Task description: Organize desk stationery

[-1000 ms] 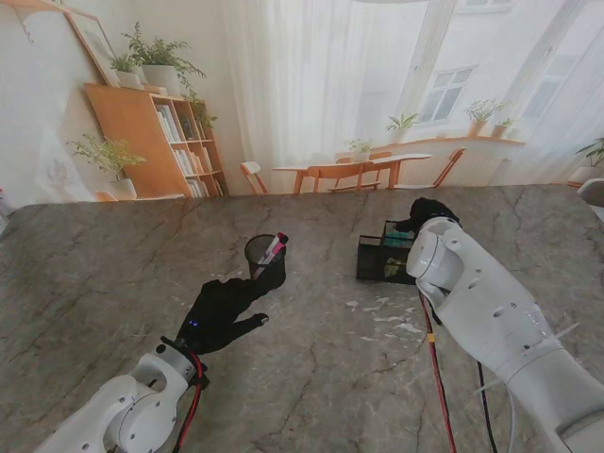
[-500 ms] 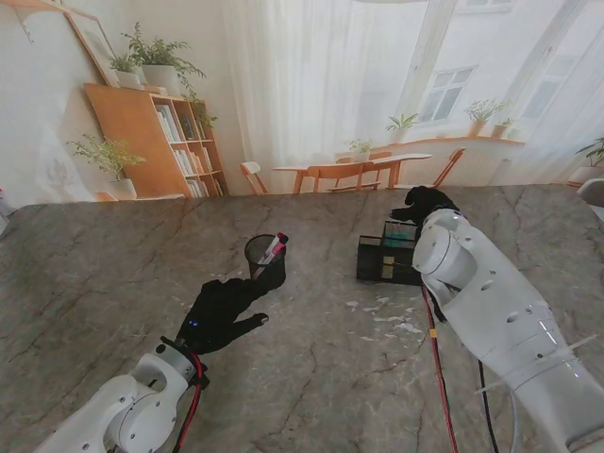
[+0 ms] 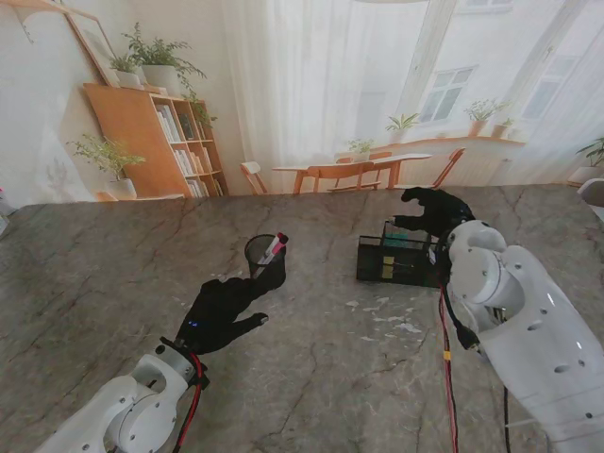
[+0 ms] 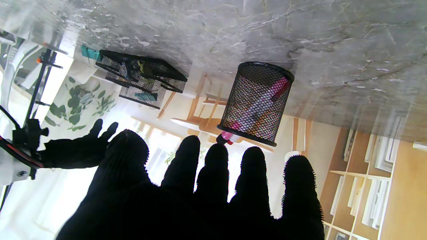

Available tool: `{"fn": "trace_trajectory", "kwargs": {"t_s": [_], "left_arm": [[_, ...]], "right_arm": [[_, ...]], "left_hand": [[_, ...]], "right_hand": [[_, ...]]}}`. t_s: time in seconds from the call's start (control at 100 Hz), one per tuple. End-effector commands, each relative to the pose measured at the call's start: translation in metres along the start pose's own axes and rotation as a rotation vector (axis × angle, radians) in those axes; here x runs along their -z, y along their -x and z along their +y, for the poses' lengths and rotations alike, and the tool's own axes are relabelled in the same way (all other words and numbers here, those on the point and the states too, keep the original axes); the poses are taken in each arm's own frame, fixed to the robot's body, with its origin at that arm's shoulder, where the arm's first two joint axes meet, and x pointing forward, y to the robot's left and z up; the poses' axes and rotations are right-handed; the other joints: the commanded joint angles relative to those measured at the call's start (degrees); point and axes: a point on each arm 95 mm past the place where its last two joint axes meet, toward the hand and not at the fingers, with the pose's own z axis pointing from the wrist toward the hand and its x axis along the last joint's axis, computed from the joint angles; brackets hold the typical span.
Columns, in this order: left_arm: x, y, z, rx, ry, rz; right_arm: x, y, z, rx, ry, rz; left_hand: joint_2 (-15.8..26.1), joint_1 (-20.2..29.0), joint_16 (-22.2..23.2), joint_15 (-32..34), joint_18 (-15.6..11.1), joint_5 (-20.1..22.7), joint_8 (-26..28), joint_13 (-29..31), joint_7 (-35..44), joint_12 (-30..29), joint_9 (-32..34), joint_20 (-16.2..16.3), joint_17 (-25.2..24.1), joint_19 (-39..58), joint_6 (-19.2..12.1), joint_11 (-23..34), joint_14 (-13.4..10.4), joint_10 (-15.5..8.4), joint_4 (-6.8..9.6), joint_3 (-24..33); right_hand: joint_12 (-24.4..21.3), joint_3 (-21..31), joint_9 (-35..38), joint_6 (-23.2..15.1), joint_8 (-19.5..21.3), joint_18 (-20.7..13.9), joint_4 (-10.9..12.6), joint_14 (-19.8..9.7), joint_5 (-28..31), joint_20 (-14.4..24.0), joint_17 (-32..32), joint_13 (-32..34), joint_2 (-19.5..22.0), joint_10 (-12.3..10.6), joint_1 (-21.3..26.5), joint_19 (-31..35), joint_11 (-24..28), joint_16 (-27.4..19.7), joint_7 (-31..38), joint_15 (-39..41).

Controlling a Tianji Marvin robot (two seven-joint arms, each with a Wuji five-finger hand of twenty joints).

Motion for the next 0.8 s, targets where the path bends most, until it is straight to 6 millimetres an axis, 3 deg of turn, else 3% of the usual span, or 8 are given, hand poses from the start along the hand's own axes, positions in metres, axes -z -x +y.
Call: {"fn": "trace_trajectory", "kwargs": {"t_s": [0.0, 0.11, 0.26, 0.38, 0.63, 0.79], "left_arm": [[0.001, -0.002, 0.004, 0.011, 0.006, 0.006], [0.001, -0.003, 0.004, 0.013, 0.007, 0.008], [0.0, -0.004, 0.005, 0.015, 0.012, 0.013], [0.0, -0.005, 0.006, 0.016, 0.019, 0.016], [-0.003, -0.006, 0.008, 0.013, 0.032, 0.021], [-0.005, -0.007, 0.009, 0.012, 0.04, 0.027]], "right_arm": [[0.009, 0.015, -0.008, 0.035, -0.036, -0.004], [0.023, 0.031, -0.01, 0.128, -0.066, 0.02], [0.036, 0.052, -0.019, 0.198, -0.095, -0.019], [0.042, 0.068, -0.027, 0.236, -0.11, -0.085], [0.049, 0.103, -0.047, 0.28, -0.133, -0.226], [0.049, 0.122, -0.061, 0.297, -0.127, -0.28]], "left_hand": [[3.47, 0.92, 0.45, 0.51, -1.2, 0.66, 0.67, 0.61, 0.55, 1.5, 0.51, 0.16, -0.76, -0.37, 0.28, 0.14, -0.43, 0.29, -4.03, -0.67], [3.46, 0.86, 0.46, 0.52, -1.22, 0.65, 0.67, 0.65, 0.54, 1.49, 0.46, 0.18, -0.72, -0.39, 0.32, 0.12, -0.39, 0.32, -4.03, -0.69], [3.47, 0.95, 0.47, 0.53, -1.23, 0.65, 0.68, 0.65, 0.54, 1.49, 0.51, 0.18, -0.78, -0.46, 0.31, 0.14, -0.35, 0.31, -4.02, -0.65], [3.47, 0.97, 0.46, 0.52, -1.24, 0.64, 0.68, 0.66, 0.54, 1.49, 0.49, 0.19, -0.7, -0.46, 0.19, 0.13, -0.42, 0.32, -4.02, -0.64], [3.51, 0.91, 0.47, 0.53, -1.23, 0.71, 0.71, 0.69, 0.58, 1.49, 0.5, 0.22, -0.71, -0.49, 0.17, 0.13, -0.43, 0.25, -4.03, -0.66], [3.47, 0.91, 0.47, 0.54, -1.27, 0.68, 0.71, 0.72, 0.56, 1.49, 0.52, 0.24, -0.68, -0.49, 0.21, 0.14, -0.34, 0.32, -4.03, -0.66]], "right_hand": [[-1.06, -1.39, -3.23, -1.25, -1.13, -1.45, 1.72, -1.75, -2.52, -1.7, -4.7, -3.73, 1.69, -1.86, -1.38, -3.39, -2.71, -1.22, -1.3, -3.3], [-1.45, -1.49, -7.34, -1.25, -1.36, -4.09, 1.8, -3.43, -6.97, -3.57, -8.62, -8.02, 2.57, -3.0, -1.64, -6.19, -4.81, -1.98, -3.16, -6.89], [-1.77, -1.54, -13.69, -1.48, -1.07, -6.43, 2.07, -3.46, -13.18, -6.06, -13.64, -13.87, 3.18, -2.92, -0.69, -9.36, -7.32, -2.63, -5.48, -11.08], [-1.49, -1.7, -18.47, -1.48, 0.59, -7.12, 2.53, -3.04, -18.37, -8.49, -13.85, -16.58, 3.62, -2.26, 1.4, -11.85, -8.66, -2.83, -7.04, -14.2], [-0.44, -0.61, -19.07, -0.99, 1.12, -6.46, 3.68, -3.06, -17.35, -7.38, -13.5, -14.35, 3.4, -2.18, 6.09, -8.09, -8.17, -1.7, -10.8, -16.23], [0.65, -0.61, -17.71, -1.97, 5.84, -5.87, 4.02, -3.82, -17.79, -6.0, -11.45, -11.79, 3.78, -2.74, 8.15, -4.8, -6.57, -0.32, -7.61, -15.22]]}}
